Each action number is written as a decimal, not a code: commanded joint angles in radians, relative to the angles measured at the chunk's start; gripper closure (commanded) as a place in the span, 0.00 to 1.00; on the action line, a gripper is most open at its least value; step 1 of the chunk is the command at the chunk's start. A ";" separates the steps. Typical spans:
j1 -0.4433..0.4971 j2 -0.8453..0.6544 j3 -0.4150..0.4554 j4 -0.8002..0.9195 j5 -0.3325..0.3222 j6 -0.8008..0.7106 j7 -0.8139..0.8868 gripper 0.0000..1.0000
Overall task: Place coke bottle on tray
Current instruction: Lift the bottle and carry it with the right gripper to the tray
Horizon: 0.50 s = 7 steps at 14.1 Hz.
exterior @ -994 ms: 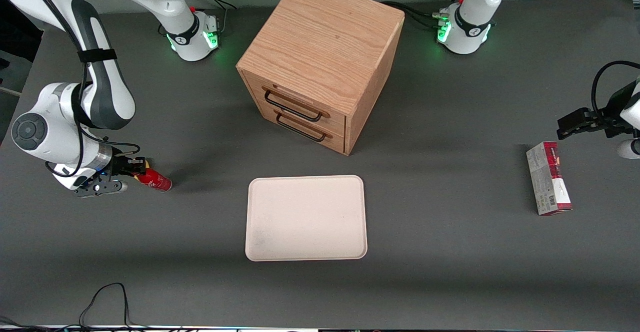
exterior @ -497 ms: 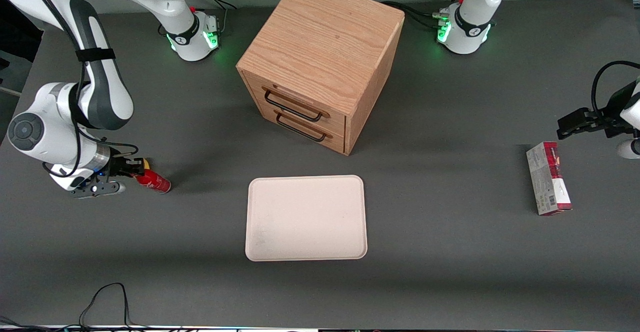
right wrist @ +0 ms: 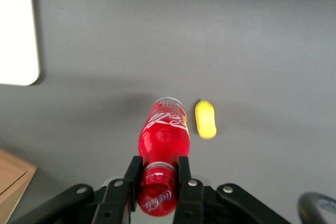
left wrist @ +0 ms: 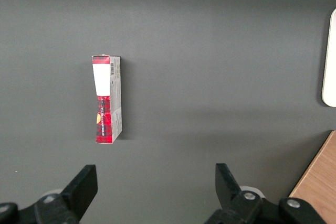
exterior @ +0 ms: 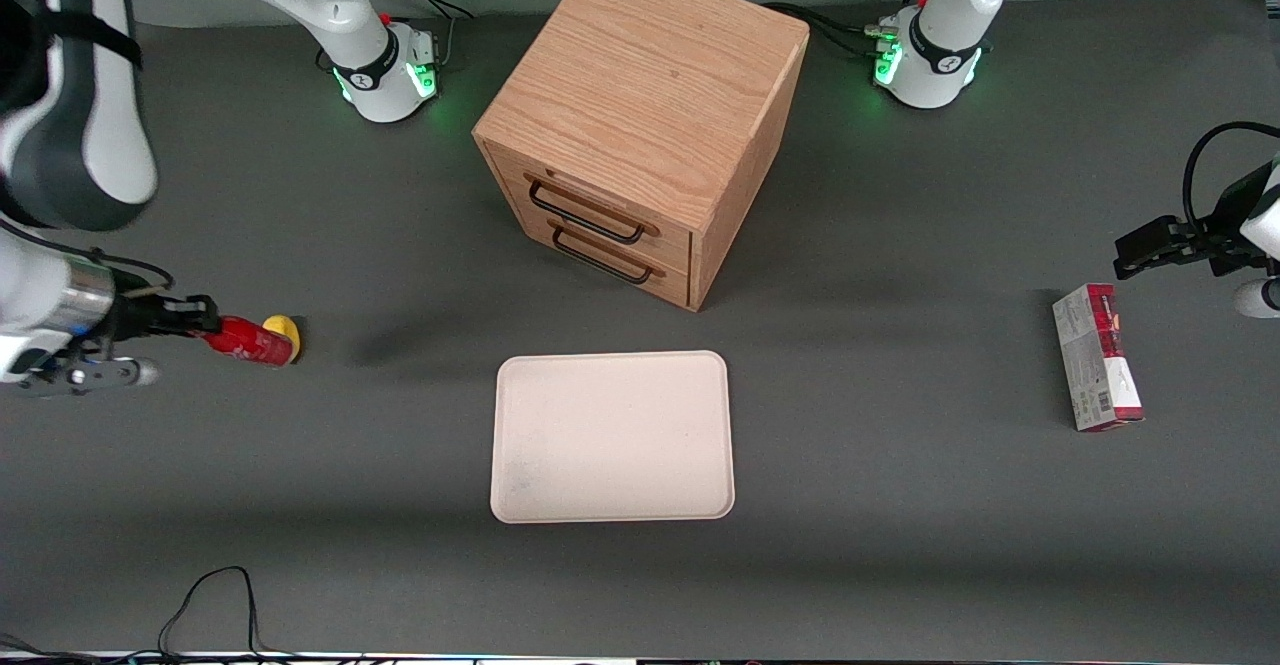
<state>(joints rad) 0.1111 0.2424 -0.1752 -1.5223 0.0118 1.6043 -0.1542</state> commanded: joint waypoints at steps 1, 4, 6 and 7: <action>-0.002 0.132 0.000 0.314 0.034 -0.241 0.022 1.00; -0.002 0.183 0.000 0.444 0.034 -0.342 0.022 1.00; -0.002 0.189 0.002 0.445 0.036 -0.342 0.039 1.00; -0.002 0.205 0.000 0.452 0.060 -0.342 0.059 1.00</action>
<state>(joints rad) 0.1126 0.3964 -0.1732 -1.1457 0.0305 1.2989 -0.1404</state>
